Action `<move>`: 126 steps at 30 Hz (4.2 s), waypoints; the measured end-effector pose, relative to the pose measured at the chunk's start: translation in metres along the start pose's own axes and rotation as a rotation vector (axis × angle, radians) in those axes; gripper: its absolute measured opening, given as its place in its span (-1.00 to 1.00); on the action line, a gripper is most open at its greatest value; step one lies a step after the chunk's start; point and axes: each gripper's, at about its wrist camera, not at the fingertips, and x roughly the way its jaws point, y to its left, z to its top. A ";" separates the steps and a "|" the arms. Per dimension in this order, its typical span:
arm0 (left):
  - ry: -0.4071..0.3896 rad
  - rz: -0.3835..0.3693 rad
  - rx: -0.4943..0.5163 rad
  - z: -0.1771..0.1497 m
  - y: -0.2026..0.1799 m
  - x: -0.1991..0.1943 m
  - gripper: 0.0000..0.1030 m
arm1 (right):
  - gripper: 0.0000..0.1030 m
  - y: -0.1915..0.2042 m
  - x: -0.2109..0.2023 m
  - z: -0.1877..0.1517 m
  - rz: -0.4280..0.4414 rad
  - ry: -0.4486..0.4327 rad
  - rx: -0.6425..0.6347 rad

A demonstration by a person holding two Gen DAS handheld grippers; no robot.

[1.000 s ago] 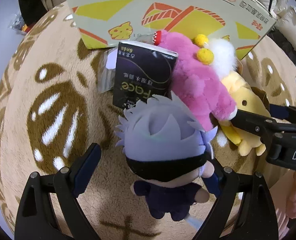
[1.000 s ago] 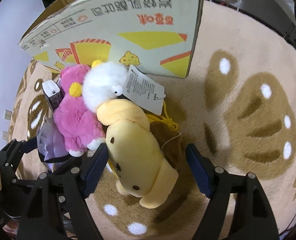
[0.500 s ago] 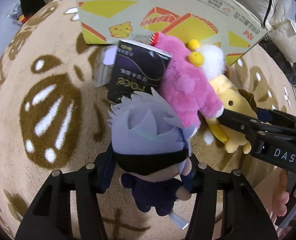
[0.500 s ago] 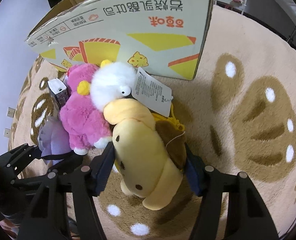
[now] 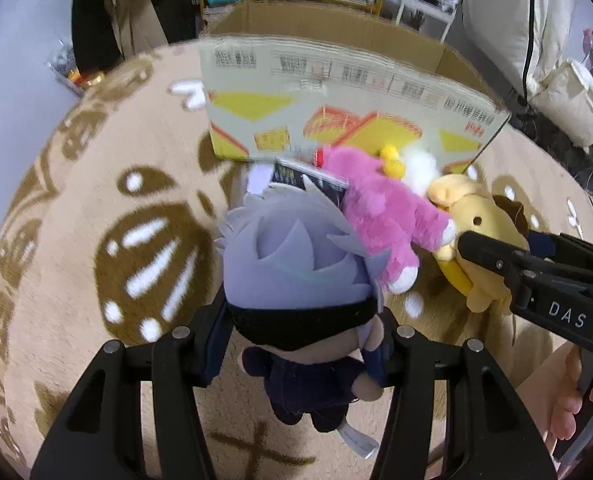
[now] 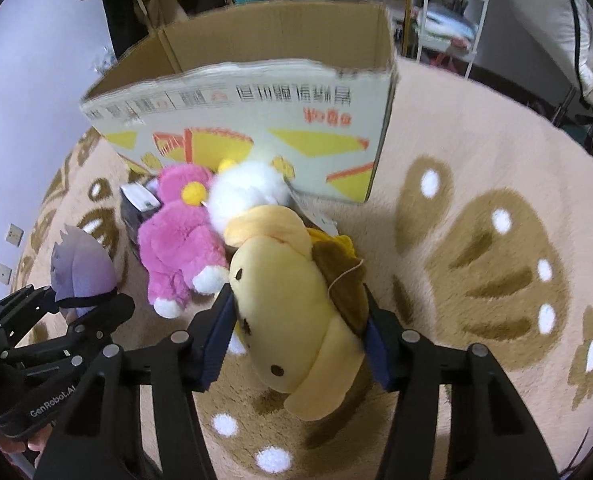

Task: Organize soft objects
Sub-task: 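Lift the yellow dog plush and white-haired doll toward the box, then carry the dog plush and doll over the box and open both tools, then withdraw both open tools from the box toward the remaining items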

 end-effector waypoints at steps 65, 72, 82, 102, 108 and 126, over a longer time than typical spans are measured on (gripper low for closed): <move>-0.676 0.201 0.105 0.118 -0.016 -0.077 0.07 | 0.19 -0.030 -0.099 0.084 0.044 -0.697 0.011; -0.635 0.169 0.139 0.122 -0.021 -0.054 0.07 | 0.20 -0.030 -0.082 0.086 0.030 -0.675 0.020; -0.577 0.126 0.172 0.123 -0.030 -0.027 0.08 | 0.21 -0.021 -0.057 0.091 0.038 -0.620 -0.030; -0.481 0.112 0.063 0.127 -0.011 -0.007 0.58 | 0.30 -0.032 -0.030 0.092 0.101 -0.547 0.025; -0.481 0.137 0.051 0.125 -0.006 -0.013 0.70 | 0.70 -0.036 -0.031 0.090 0.098 -0.556 0.039; -0.489 0.179 0.052 0.095 0.004 -0.056 0.91 | 1.00 -0.044 -0.059 0.064 0.092 -0.575 0.092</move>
